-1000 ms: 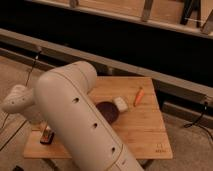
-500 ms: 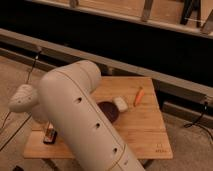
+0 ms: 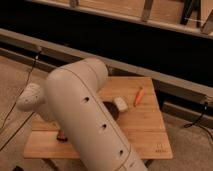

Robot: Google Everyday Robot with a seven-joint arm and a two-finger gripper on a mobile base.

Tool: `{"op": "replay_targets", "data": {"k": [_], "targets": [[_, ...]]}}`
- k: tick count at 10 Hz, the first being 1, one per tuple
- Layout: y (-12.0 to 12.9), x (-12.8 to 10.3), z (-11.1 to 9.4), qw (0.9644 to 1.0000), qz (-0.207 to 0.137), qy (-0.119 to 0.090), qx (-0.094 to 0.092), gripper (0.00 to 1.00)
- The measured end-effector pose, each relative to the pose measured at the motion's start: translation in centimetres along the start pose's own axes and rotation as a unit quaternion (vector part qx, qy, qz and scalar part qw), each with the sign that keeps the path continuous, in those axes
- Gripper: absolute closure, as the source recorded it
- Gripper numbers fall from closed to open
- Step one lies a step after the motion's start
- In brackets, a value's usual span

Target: Push the eraser across the table

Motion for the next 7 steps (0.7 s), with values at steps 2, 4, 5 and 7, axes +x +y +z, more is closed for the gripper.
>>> {"op": "replay_targets", "data": {"k": [2,4,5,7], "targets": [[-2.3,1.2,0.6,0.9997,0.014,0.014,0.015,0.35],[-4.4,2.4,1.6,0.9986,0.031,0.034,0.027,0.35],[-5.0,2.8,1.9,0.9981,0.036,0.04,0.03,0.35],[-6.5,4.0,2.7,0.9962,0.05,0.06,0.037,0.35]]}}
